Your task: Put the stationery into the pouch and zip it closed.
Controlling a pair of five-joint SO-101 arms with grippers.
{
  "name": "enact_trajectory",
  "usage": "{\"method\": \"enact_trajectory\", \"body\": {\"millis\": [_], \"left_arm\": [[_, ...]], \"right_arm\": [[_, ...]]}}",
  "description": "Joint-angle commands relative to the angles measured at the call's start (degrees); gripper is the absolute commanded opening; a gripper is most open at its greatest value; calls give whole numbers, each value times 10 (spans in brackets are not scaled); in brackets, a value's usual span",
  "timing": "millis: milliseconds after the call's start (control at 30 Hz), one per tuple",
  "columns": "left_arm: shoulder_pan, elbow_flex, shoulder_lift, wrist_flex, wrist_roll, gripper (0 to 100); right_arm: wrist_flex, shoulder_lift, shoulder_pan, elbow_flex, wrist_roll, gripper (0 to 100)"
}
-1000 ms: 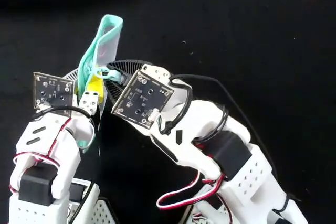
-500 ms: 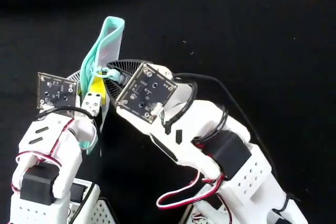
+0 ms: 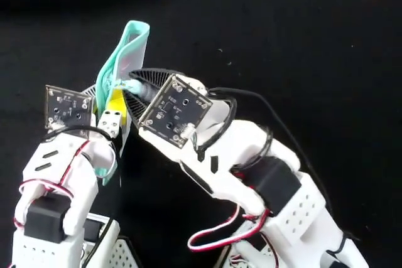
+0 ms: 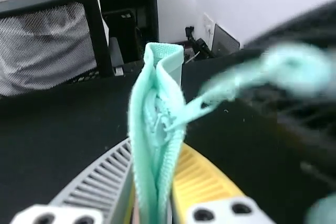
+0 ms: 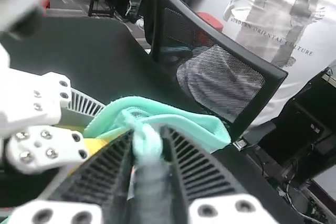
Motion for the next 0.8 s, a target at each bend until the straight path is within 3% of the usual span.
{"method": "enact_trajectory", "body": {"millis": [0, 433, 600, 767], "left_arm": [[0, 0, 4, 3, 3, 30], [-3, 0, 1, 4, 3, 30], [-1, -6, 0, 18, 3, 30], [-2, -6, 0, 22, 3, 30]], "right_arm": [[-18, -19, -9, -8, -4, 51], [-32, -18, -3, 2, 18, 12], [-66, -18, 55, 19, 17, 12], [-91, -19, 66, 33, 0, 12]]}}
